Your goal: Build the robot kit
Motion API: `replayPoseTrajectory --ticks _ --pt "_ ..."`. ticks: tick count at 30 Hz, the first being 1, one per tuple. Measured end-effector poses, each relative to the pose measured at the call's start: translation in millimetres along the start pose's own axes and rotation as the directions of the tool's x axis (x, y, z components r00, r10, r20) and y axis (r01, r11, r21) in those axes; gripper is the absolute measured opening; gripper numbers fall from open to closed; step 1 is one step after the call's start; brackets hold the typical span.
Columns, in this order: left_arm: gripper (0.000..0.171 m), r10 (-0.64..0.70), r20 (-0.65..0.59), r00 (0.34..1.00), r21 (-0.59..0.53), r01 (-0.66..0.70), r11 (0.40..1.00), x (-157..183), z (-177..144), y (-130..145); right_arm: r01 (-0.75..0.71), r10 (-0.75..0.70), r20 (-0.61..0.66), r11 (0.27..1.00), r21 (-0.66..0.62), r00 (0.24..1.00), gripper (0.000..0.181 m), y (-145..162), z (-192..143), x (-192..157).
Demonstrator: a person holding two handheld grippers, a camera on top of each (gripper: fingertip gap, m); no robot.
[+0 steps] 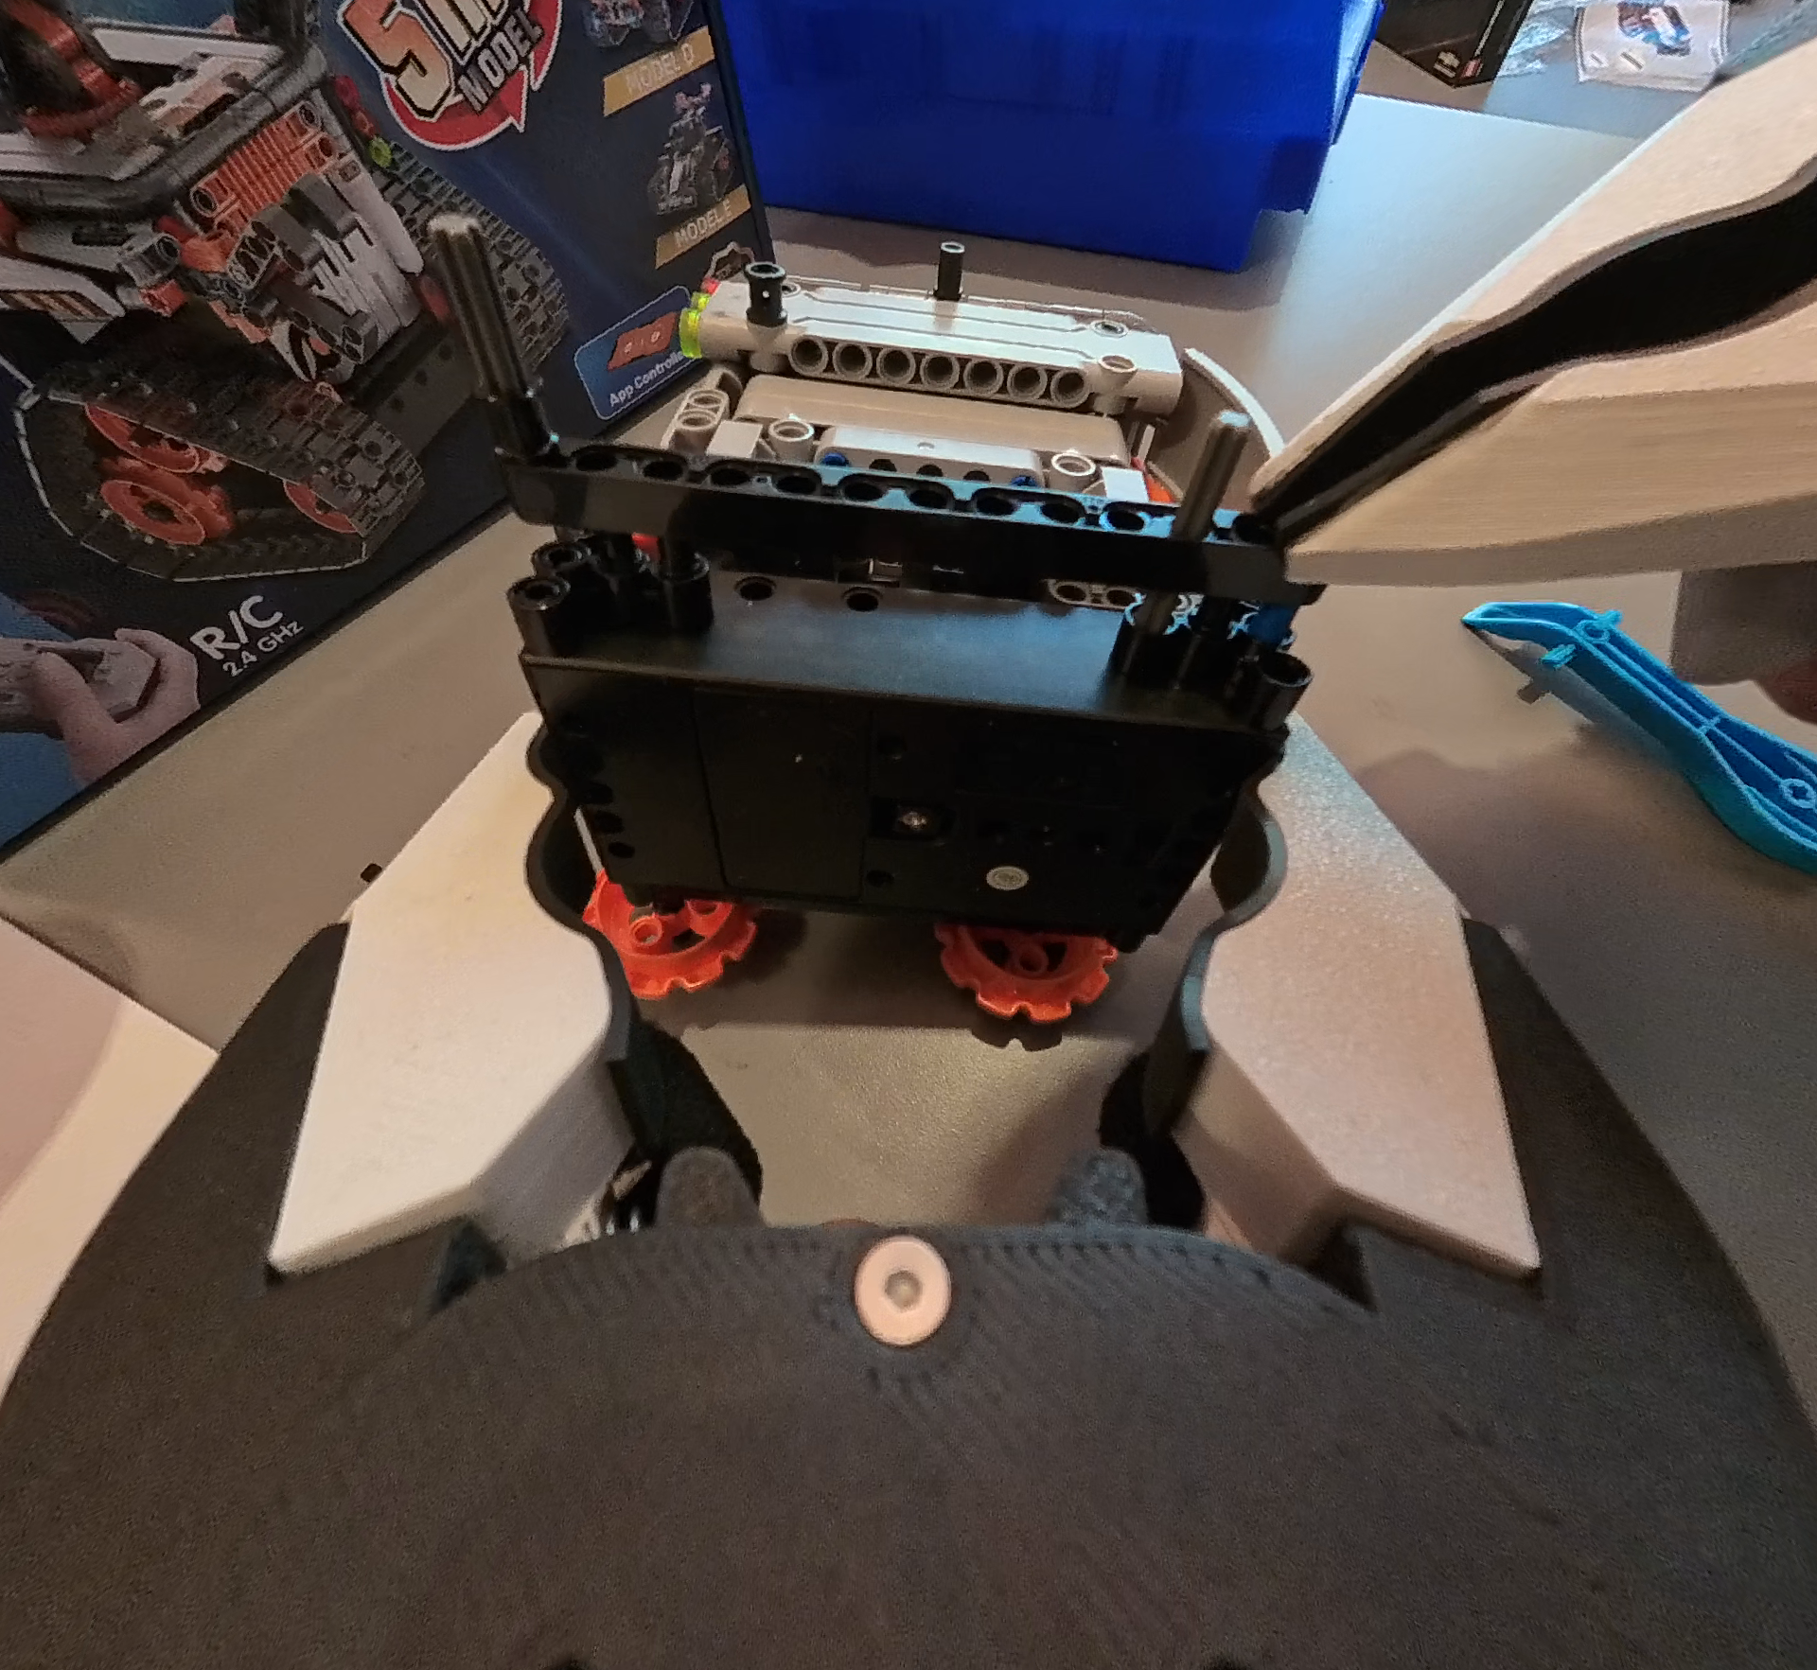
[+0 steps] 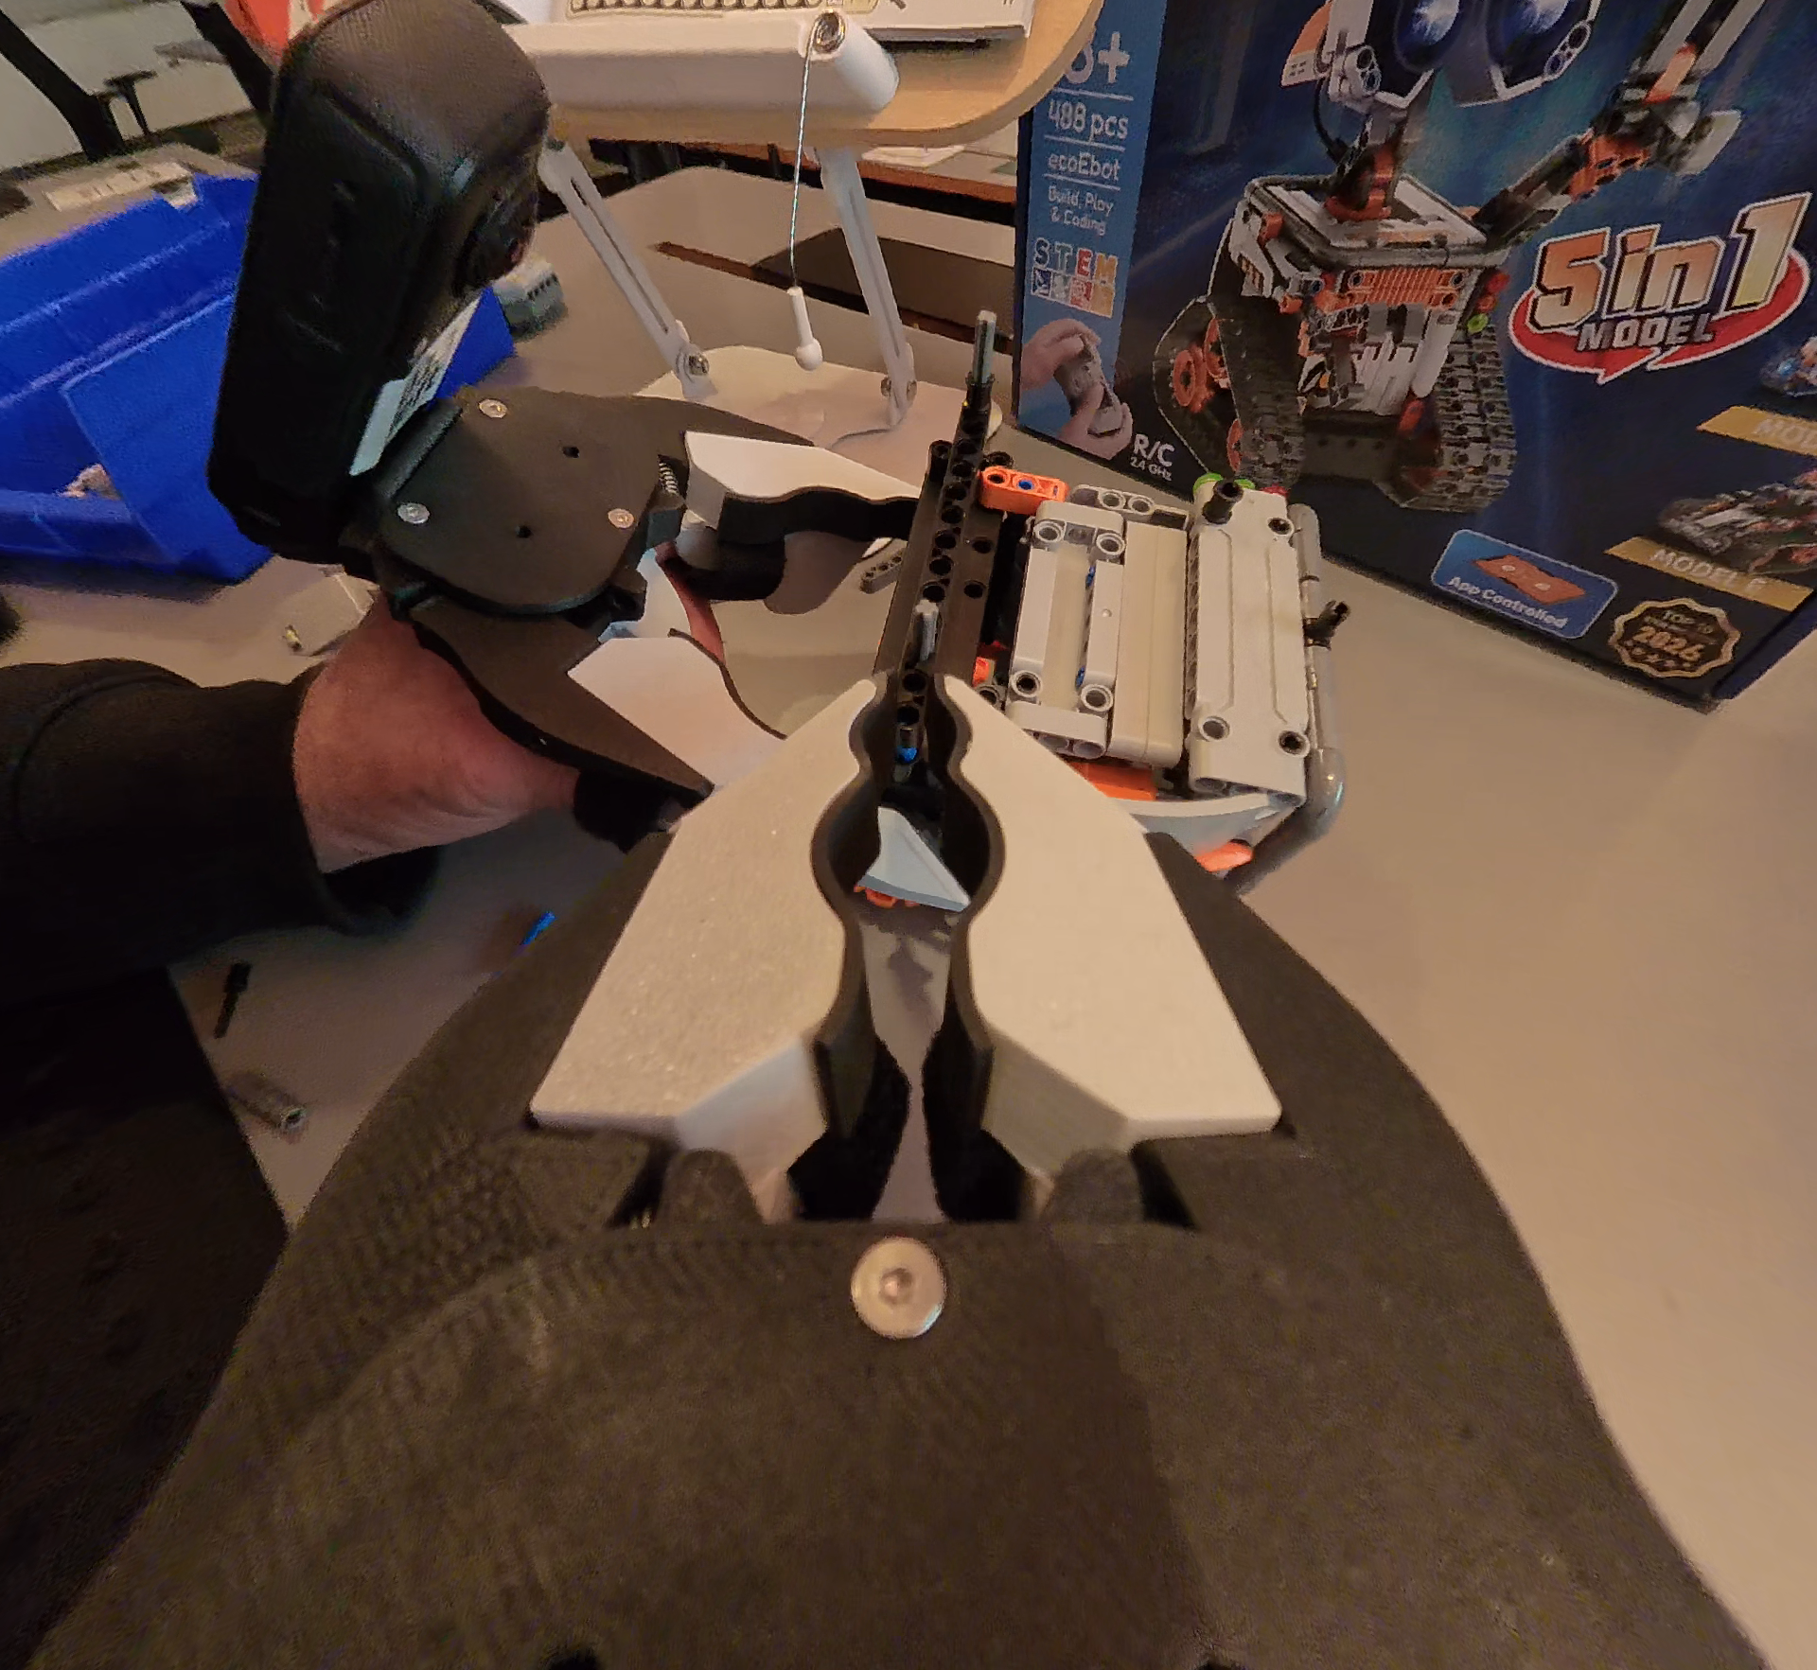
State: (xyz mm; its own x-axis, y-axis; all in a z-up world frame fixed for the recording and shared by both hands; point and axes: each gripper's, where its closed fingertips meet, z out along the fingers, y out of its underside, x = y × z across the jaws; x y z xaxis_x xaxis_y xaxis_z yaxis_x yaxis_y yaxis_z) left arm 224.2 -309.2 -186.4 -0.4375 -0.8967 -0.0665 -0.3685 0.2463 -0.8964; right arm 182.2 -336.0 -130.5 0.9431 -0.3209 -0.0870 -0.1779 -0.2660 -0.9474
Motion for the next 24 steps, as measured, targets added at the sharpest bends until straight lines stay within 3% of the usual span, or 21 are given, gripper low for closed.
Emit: replayPoseTrajectory --ticks 14,24 --pt "0.13 0.01 0.002 1.0 0.0 -0.01 1.0 0.8 0.1 -0.5 -0.019 0.019 -0.027 1.0 0.015 0.999 0.004 1.8 -1.2 -0.9" --pt "0.13 0.007 0.004 1.0 0.001 -0.007 1.0 0.5 0.3 -0.5 -0.043 0.048 -0.036 0.989 0.144 0.998 0.005 1.3 -1.2 0.7"
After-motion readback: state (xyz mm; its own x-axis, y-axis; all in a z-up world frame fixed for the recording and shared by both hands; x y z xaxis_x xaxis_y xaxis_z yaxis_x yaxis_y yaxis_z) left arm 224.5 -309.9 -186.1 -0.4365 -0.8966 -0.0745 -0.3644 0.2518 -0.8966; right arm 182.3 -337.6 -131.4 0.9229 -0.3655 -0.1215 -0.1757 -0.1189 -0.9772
